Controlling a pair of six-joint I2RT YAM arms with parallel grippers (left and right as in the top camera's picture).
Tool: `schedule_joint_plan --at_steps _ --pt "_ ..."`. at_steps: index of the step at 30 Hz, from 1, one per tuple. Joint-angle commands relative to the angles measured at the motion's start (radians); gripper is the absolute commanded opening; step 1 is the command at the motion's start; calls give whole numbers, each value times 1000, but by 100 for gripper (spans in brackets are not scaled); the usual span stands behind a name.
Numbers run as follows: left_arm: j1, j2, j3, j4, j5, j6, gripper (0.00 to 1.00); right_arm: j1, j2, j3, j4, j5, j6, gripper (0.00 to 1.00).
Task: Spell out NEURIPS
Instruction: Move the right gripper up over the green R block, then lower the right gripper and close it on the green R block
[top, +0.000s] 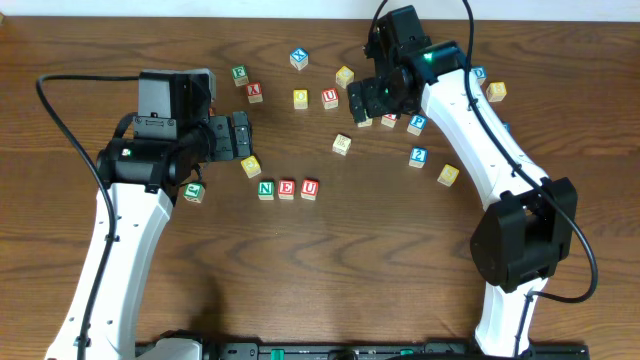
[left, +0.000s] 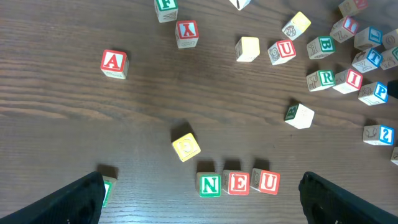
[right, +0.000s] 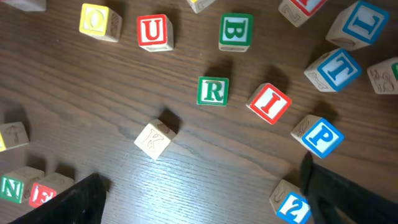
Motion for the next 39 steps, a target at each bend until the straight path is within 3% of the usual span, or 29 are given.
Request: schedule_joint_plan --at_steps 1,11,19,39 --pt "2 -9 23 0 6 6 98 -2 30 25 1 24 30 95" --pt "2 -9 23 0 6 6 98 22 102 26 23 9 37 98" --pt "2 -9 23 0 6 6 98 49 125 26 77 10 46 89" --pt "2 -9 23 0 6 6 98 58 211 26 150 14 91 85"
